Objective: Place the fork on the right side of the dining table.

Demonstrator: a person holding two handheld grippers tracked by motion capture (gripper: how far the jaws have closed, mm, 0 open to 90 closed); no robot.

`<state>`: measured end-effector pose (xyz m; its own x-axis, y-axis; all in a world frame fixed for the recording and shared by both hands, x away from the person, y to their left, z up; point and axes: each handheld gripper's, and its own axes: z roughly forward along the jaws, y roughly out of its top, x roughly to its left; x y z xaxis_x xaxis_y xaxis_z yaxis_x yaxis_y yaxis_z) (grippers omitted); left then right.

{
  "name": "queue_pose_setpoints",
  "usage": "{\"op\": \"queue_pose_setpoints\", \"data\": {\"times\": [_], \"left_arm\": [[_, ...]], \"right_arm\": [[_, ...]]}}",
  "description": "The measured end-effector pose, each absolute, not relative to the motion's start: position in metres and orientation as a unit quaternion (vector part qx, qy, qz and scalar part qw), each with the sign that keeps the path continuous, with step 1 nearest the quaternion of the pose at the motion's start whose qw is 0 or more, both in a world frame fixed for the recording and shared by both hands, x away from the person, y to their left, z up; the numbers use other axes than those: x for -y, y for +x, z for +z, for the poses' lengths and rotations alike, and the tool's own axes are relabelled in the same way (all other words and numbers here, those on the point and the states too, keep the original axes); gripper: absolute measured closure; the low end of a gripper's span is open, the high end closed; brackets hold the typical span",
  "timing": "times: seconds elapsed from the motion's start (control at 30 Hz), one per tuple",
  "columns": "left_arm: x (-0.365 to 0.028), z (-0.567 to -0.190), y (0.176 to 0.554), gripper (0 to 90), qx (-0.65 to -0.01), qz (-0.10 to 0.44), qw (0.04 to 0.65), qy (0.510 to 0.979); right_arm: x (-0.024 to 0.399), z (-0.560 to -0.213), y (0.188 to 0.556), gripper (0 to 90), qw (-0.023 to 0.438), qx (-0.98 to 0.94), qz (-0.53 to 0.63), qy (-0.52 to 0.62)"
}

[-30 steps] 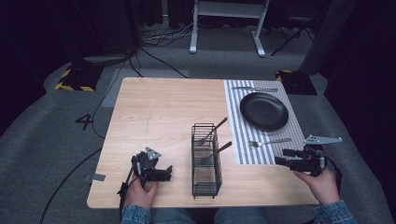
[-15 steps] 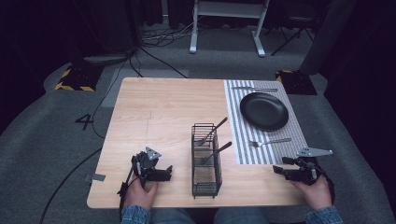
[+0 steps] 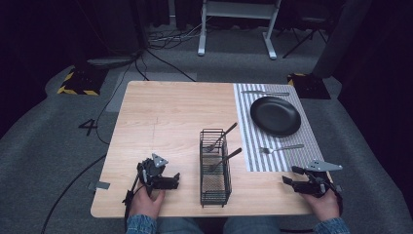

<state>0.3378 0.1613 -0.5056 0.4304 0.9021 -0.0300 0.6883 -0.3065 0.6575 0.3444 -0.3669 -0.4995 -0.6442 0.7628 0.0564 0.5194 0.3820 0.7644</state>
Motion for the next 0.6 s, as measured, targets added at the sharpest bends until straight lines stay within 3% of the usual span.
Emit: {"op": "queue_pose_setpoints", "data": {"times": [0.23, 0.3, 0.4, 0.6], "left_arm": [[-0.1612, -0.5056, 0.3379, 0.2, -0.504, 0.175, 0.305, 0.789], [-0.1612, -0.5056, 0.3378, 0.2, -0.504, 0.175, 0.305, 0.789], [-0.1612, -0.5056, 0.3379, 0.2, -0.504, 0.175, 0.305, 0.789], [-0.1613, -0.5056, 0.3378, 0.2, -0.504, 0.176, 0.305, 0.789]], "right_arm": [[0.3656, -0.5029, 0.3435, 31.5, 0.161, -0.819, 0.386, 0.393], [0.3643, -0.5031, 0.3435, 26.8, 0.163, -0.822, 0.382, 0.389], [0.3578, -0.5042, 0.3425, 12.5, 0.169, -0.839, 0.364, 0.368], [0.3569, -0.5045, 0.3426, 11.2, 0.168, -0.836, 0.360, 0.377]]}}
